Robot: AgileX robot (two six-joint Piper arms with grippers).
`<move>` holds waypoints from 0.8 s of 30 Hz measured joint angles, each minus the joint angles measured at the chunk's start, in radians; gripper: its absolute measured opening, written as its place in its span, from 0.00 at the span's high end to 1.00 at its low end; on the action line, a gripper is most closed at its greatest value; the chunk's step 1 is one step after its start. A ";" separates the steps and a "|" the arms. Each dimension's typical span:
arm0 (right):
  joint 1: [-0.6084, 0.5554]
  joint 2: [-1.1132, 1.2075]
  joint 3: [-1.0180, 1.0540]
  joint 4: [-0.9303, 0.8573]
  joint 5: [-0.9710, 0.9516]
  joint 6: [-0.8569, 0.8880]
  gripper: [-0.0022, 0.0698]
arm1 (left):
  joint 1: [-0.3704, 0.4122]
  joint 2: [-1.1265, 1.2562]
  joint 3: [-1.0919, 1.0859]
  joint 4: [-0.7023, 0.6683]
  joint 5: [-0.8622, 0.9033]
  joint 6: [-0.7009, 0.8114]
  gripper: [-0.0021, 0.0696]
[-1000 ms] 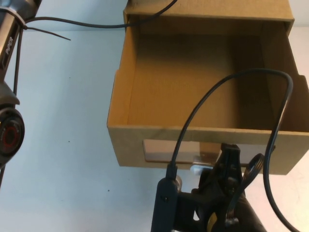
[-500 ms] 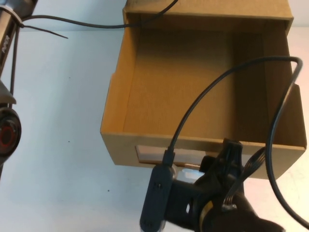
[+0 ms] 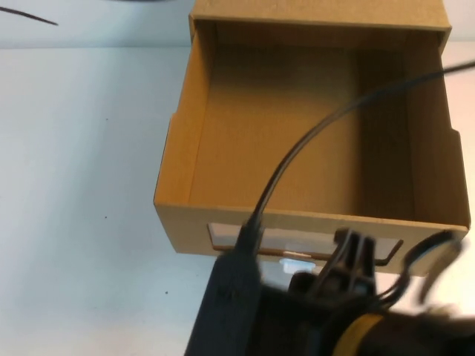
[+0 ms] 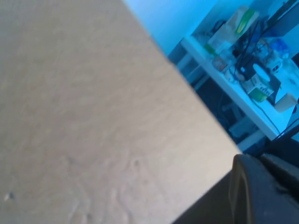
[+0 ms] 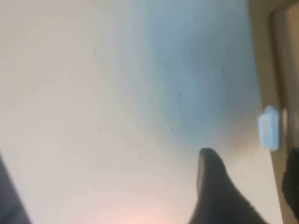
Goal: Open the shoe box
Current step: 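Pull the top drawer of the cardboard box fully open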
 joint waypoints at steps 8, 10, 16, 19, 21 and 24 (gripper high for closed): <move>0.006 -0.126 -0.157 -0.033 0.015 0.082 0.76 | 0.000 -0.132 -0.006 0.087 0.008 0.018 0.98; 0.006 -0.160 -0.164 -0.107 0.017 0.138 0.83 | 0.000 -0.177 -0.006 0.154 0.010 0.041 0.98; 0.006 -0.271 -0.170 -0.338 0.028 0.259 0.97 | 0.000 -0.315 -0.015 0.309 0.016 0.091 0.98; 0.006 -0.333 -0.170 -0.424 0.028 0.298 0.98 | 0.000 -0.367 -0.013 0.327 0.019 0.104 0.98; 0.006 -0.386 -0.170 -0.455 0.030 0.306 0.98 | 0.000 -0.402 -0.003 0.327 0.019 0.114 0.98; 0.006 -0.464 -0.172 -0.474 0.033 0.307 0.99 | 0.000 -0.447 0.019 0.327 0.021 0.137 0.98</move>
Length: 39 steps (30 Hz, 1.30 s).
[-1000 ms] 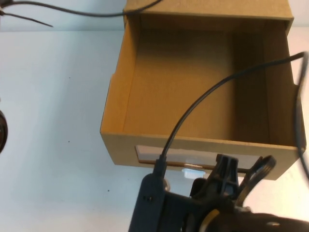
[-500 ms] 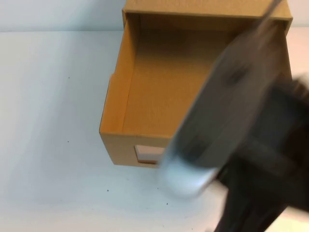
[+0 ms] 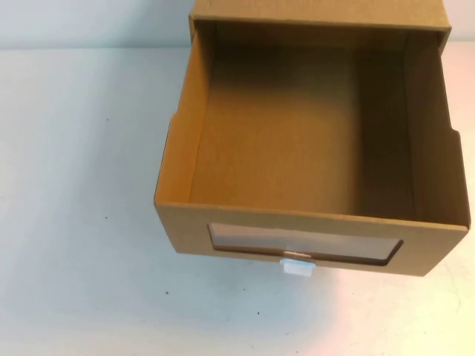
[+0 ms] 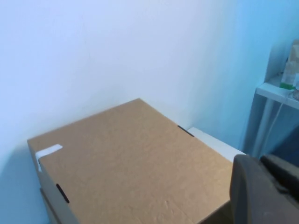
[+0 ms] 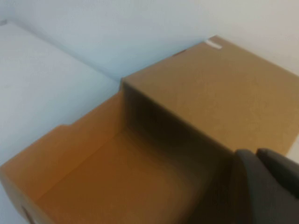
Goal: Open the shoe box
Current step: 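Pull the top drawer of the cardboard box fully open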
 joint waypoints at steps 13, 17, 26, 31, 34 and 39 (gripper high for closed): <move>0.000 -0.226 0.095 -0.045 0.015 -0.013 0.99 | 0.000 -0.309 0.448 0.044 -0.009 0.059 0.98; 0.000 -0.255 0.175 -0.031 0.017 0.030 0.99 | 0.000 -0.480 0.790 0.044 -0.133 0.142 0.98; 0.000 -0.289 0.256 -0.005 0.017 0.080 0.99 | 0.000 -1.010 1.617 -0.038 -0.618 0.322 0.98; 0.000 -0.289 0.260 0.025 0.017 0.084 0.99 | 0.000 -1.246 1.913 -0.087 -0.759 0.355 0.98; 0.000 -0.289 0.260 0.034 0.017 0.084 0.99 | 0.000 -1.359 2.046 -0.097 -0.798 0.357 0.98; 0.000 -0.289 0.269 0.057 0.017 0.084 0.99 | 0.000 -1.511 2.249 -0.162 -0.855 0.357 0.98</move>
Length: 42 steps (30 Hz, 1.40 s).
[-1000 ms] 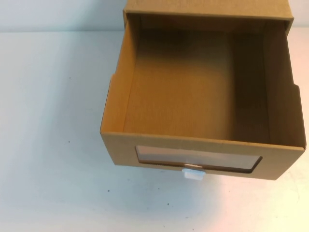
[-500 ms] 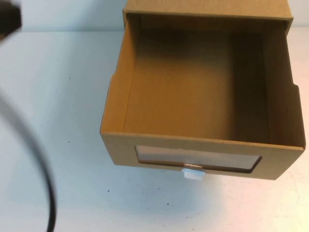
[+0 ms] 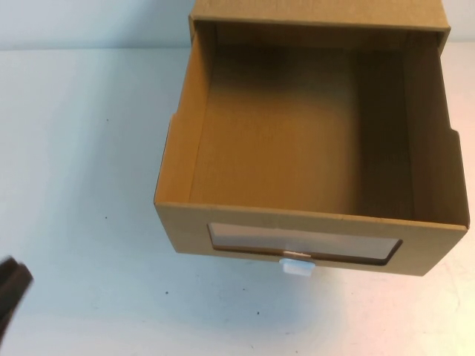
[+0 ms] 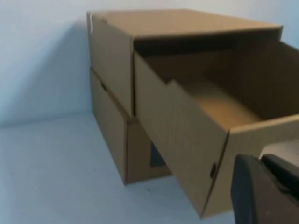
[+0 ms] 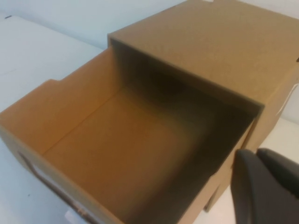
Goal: Open the shoe box
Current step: 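Pull the top drawer of the cardboard box fully open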
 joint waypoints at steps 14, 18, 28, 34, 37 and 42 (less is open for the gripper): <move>0.000 0.000 0.002 0.030 0.000 0.002 0.99 | 0.000 -0.126 0.391 -0.164 -0.321 0.053 0.98; 0.000 0.000 0.002 0.032 0.000 0.002 0.99 | 0.000 -0.126 0.399 -0.164 -0.332 0.058 0.98; 0.000 0.000 0.002 0.036 0.000 0.002 0.99 | 0.000 -0.126 0.399 -0.171 -0.332 0.061 0.98; 0.000 0.000 0.002 0.053 0.000 0.002 0.99 | 0.000 -0.126 0.399 -0.171 -0.332 0.061 0.98; 0.000 0.000 0.002 0.068 0.000 0.002 0.99 | 0.000 -0.126 0.399 -0.171 -0.332 0.061 0.98; 0.000 0.000 0.002 0.064 0.000 0.002 0.99 | 0.000 -0.126 0.399 -0.171 -0.332 0.061 0.98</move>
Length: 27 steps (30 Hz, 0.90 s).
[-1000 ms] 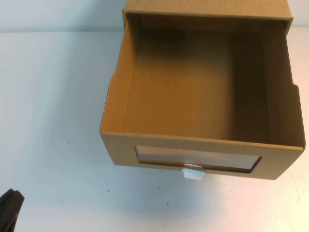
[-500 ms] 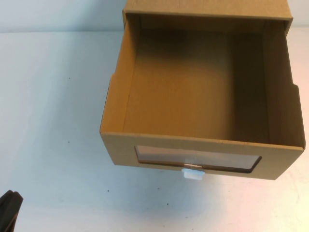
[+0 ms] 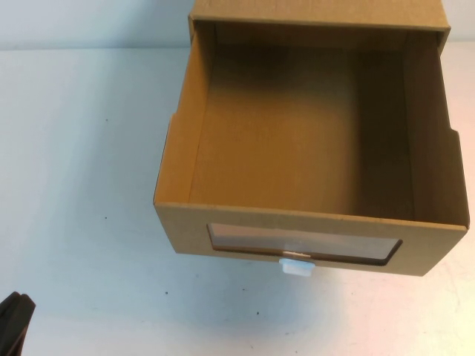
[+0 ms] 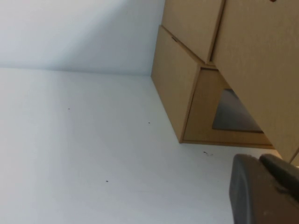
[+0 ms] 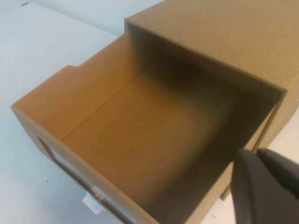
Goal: Open the shoe box
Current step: 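Pull the top drawer of the cardboard box fully open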
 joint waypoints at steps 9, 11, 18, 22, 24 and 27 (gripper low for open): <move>0.000 0.000 0.000 0.037 0.000 0.000 0.99 | 0.000 0.000 0.000 0.000 0.000 0.000 0.98; 0.000 0.000 0.000 0.037 0.000 0.000 0.99 | 0.000 0.000 0.000 0.000 0.000 0.000 0.98; -0.070 0.000 0.005 0.040 0.000 -0.002 0.99 | 0.000 0.000 0.000 0.000 0.000 0.000 0.98; -0.298 0.000 0.077 0.051 -0.146 -0.063 0.99 | 0.000 0.000 0.000 0.000 0.000 0.000 0.98; -0.438 -0.001 0.134 0.066 -0.258 -0.083 0.99 | 0.000 0.000 0.000 0.000 0.000 0.000 0.98; -0.679 -0.016 0.246 0.114 -0.444 -0.096 0.99 | 0.000 0.000 0.000 0.000 0.000 0.000 0.98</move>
